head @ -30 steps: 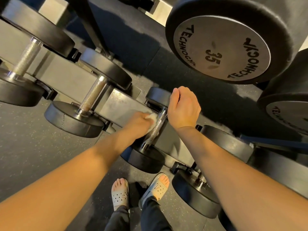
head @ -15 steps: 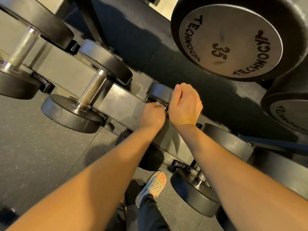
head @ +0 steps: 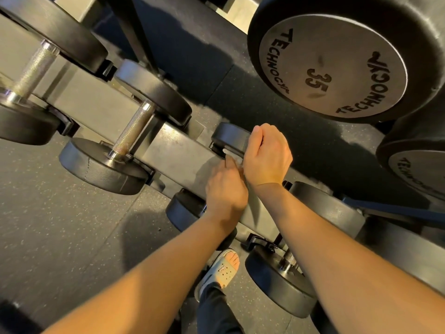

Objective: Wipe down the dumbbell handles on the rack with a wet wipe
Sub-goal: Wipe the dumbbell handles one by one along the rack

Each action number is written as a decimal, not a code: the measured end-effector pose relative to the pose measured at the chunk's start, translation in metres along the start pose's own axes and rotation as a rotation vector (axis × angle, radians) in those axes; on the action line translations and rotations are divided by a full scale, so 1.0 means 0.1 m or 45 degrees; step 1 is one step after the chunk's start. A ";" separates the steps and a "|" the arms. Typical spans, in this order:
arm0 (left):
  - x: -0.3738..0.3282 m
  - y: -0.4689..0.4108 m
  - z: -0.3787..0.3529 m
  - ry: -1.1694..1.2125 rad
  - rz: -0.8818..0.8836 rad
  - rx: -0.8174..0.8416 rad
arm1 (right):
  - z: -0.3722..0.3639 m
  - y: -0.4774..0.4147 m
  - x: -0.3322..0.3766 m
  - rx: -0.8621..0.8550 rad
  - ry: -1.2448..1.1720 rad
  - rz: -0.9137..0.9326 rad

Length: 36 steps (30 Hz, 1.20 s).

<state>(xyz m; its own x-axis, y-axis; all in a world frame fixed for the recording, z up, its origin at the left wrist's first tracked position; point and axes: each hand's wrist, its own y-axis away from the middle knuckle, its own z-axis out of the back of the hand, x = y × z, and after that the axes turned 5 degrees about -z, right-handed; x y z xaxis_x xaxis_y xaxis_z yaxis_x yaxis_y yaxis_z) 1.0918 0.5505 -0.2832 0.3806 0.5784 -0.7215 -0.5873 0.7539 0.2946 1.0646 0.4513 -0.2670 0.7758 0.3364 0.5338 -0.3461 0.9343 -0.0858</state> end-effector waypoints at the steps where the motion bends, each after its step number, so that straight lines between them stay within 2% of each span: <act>1: -0.02 -0.04 0.01 0.097 0.051 -0.020 | 0.00 -0.01 0.00 -0.006 0.000 -0.001; 3: -0.06 -0.11 0.03 0.296 0.197 0.063 | -0.01 -0.01 0.00 -0.016 0.008 -0.001; 6: -0.09 -0.11 0.10 0.521 0.301 0.187 | -0.02 -0.01 0.00 -0.027 0.026 -0.001; 11: 0.01 -0.27 0.10 0.730 0.447 0.244 | -0.01 -0.01 0.00 -0.030 0.028 0.015; 13: -0.02 -0.34 0.14 0.866 0.573 0.271 | -0.01 -0.01 -0.01 -0.026 0.025 0.012; 15: -0.04 -0.42 0.25 0.958 0.686 0.415 | -0.01 -0.01 -0.02 -0.024 0.018 0.017; 18: 0.02 -0.52 0.36 1.002 0.721 0.843 | -0.01 -0.01 -0.04 -0.019 0.010 0.039; 20: 0.06 -0.53 0.39 0.936 0.731 0.948 | 0.00 0.00 -0.04 -0.012 -0.005 0.050; 22: 0.01 -0.50 0.36 0.919 0.760 0.819 | 0.01 -0.01 -0.03 -0.011 -0.022 0.056; 24: -0.03 -0.41 0.23 0.974 0.739 0.456 | 0.01 -0.01 -0.02 -0.009 -0.023 0.044; 26: 0.00 -0.25 0.13 0.735 0.559 0.164 | 0.03 0.00 0.00 -0.011 -0.008 0.034; 29: 0.08 -0.07 0.21 0.069 0.131 0.066 | 0.05 -0.03 0.05 0.061 0.000 0.011; 32: 0.14 -0.01 0.39 -0.460 -0.180 -0.071 | 0.20 0.01 0.07 0.156 -0.262 -0.106; 35: 0.14 0.10 0.52 -0.498 -0.233 -0.111 | 0.48 0.42 -0.01 -0.072 -0.382 -0.196; 36: 0.12 0.16 0.53 -0.438 -0.232 -0.111 | 0.53 0.61 -0.03 -0.057 -0.485 -0.288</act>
<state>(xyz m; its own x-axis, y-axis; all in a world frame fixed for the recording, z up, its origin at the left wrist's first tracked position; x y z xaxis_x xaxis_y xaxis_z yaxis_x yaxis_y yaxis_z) 1.1254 0.5859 -0.2542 0.6924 0.5194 -0.5008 -0.5408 0.8331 0.1164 1.0134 0.5010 -0.2286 0.5767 0.0630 0.8145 -0.1600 0.9864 0.0370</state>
